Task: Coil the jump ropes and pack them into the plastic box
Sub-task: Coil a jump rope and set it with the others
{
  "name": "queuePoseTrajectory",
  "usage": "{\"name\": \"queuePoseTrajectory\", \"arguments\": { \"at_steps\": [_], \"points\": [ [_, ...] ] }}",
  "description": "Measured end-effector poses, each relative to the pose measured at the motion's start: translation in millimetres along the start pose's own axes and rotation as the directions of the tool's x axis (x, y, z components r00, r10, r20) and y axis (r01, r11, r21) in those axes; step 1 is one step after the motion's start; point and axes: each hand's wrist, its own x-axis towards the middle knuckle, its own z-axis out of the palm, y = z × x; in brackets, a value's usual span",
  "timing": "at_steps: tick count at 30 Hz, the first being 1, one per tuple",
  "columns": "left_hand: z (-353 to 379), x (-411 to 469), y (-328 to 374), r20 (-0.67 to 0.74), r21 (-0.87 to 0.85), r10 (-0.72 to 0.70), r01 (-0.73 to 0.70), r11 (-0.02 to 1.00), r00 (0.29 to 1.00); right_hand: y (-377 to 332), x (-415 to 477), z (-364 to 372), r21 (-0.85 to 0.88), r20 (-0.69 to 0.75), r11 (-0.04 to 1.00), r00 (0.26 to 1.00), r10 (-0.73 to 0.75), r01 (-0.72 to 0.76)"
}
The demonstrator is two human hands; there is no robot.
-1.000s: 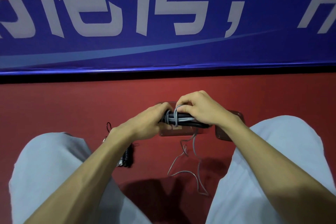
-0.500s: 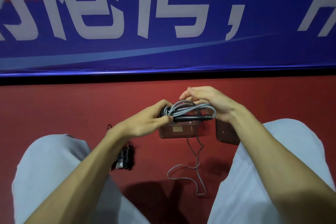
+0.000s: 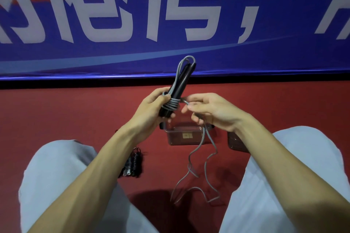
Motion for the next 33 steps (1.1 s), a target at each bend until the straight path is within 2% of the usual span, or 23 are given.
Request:
{"name": "queuePoseTrajectory", "arguments": {
  "at_steps": [3, 7, 9, 11, 12, 15, 17, 19, 23, 25, 27, 31, 33],
  "points": [
    [-3, 3, -4, -0.046, 0.008, -0.034, 0.035, 0.999, 0.998, 1, -1, 0, -0.118, 0.062, 0.991, 0.995, 0.075, -0.067],
    [-6, 5, -9, -0.067, 0.139, -0.006, 0.015, 0.99, 0.998, 4, -1, -2, -0.366, -0.01, 0.915, 0.984, 0.178, -0.169],
    [-8, 7, -12, -0.096, 0.224, 0.023, -0.001, 0.975, 0.995, 8, -2, -4, -0.554, -0.038, 0.805, 0.973, 0.23, -0.212],
    [-12, 10, -15, -0.117, 0.342, 0.045, -0.003, 0.94, 0.992, 9, -2, -6, -0.735, -0.048, 0.651, 0.973, 0.228, -0.189],
    [-13, 11, -18, -0.121, 0.448, 0.076, -0.014, 0.894, 0.99, 9, -2, -7, -0.8, -0.045, 0.576, 0.975, 0.219, -0.167],
    [-18, 13, -27, -0.088, 0.774, 0.176, -0.044, 0.632, 0.98, 10, 0, -9, -0.929, -0.066, 0.348, 0.982, 0.177, -0.125],
    [-20, 14, -31, -0.083, 0.843, 0.16, -0.016, 0.537, 0.984, 14, 1, -5, -0.956, -0.024, 0.288, 0.992, 0.126, -0.06],
    [-23, 17, -33, -0.066, 0.892, 0.108, 0.01, 0.453, 0.992, 21, 2, 2, -0.964, 0.09, 0.254, 0.995, 0.038, 0.078],
    [-27, 17, -37, 0.142, 0.971, -0.05, -0.129, 0.2, 0.989, 24, -1, 11, -0.974, 0.2, 0.09, 0.974, -0.107, 0.21],
    [-27, 16, -39, 0.229, 0.965, -0.139, -0.206, 0.165, 0.963, 22, -2, 12, -0.97, 0.204, 0.091, 0.961, -0.189, 0.224],
    [-24, 13, -38, 0.286, 0.947, -0.174, -0.25, 0.202, 0.942, 19, -2, 10, -0.966, 0.17, 0.143, 0.945, -0.281, 0.216],
    [-18, 8, -33, 0.357, 0.918, -0.118, -0.325, 0.227, 0.927, 19, -2, 5, -0.959, 0.009, 0.251, 0.899, -0.438, 0.132],
    [-15, 4, -32, 0.375, 0.912, -0.103, -0.346, 0.222, 0.921, 20, 0, 4, -0.954, -0.076, 0.294, 0.888, -0.453, 0.068]
  ]
}}
